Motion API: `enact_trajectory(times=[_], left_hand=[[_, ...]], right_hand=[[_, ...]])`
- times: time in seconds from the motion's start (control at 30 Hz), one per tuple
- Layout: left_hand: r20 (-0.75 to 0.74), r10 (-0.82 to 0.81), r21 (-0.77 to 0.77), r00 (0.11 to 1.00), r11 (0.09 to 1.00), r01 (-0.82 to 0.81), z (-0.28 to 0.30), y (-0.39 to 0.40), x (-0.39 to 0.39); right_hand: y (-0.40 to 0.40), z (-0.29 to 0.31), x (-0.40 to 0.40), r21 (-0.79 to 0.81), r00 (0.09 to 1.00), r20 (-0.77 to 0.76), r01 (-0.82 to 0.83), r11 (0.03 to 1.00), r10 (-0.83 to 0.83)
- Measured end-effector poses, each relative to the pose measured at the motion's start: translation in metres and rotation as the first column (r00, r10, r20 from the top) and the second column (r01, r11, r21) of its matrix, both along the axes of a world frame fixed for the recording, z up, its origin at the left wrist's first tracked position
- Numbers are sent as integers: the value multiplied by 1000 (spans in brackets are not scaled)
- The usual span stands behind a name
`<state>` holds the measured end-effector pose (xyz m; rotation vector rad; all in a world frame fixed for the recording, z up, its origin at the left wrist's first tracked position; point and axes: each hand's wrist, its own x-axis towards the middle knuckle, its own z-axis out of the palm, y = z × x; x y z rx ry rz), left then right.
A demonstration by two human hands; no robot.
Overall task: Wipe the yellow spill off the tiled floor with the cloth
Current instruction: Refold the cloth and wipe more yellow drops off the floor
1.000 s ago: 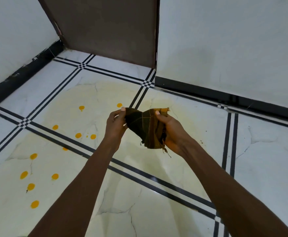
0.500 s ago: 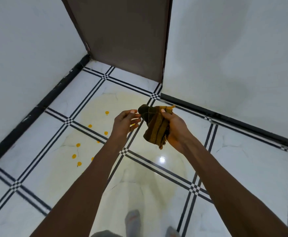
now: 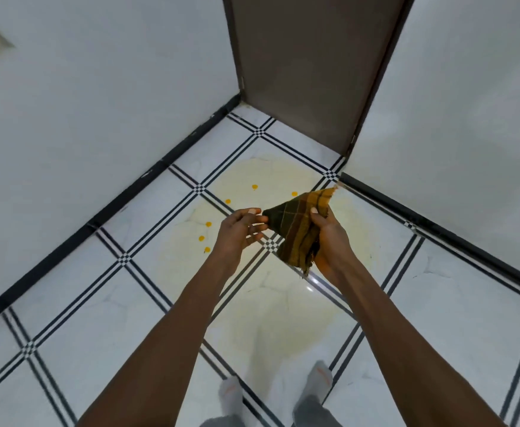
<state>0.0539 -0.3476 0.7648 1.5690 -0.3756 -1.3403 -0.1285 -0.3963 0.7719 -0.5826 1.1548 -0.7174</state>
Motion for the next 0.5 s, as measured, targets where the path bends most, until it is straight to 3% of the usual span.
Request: enact_trajectory(times=[0.3, 0.5], left_hand=[[-7, 30, 24, 1000, 999, -30, 9, 107, 113], [8, -41, 54, 999, 998, 41, -14, 149, 195]], right_hand=[[94, 4, 104, -86, 992, -42, -121, 989, 118], [139, -13, 184, -104, 997, 14, -68, 992, 70]])
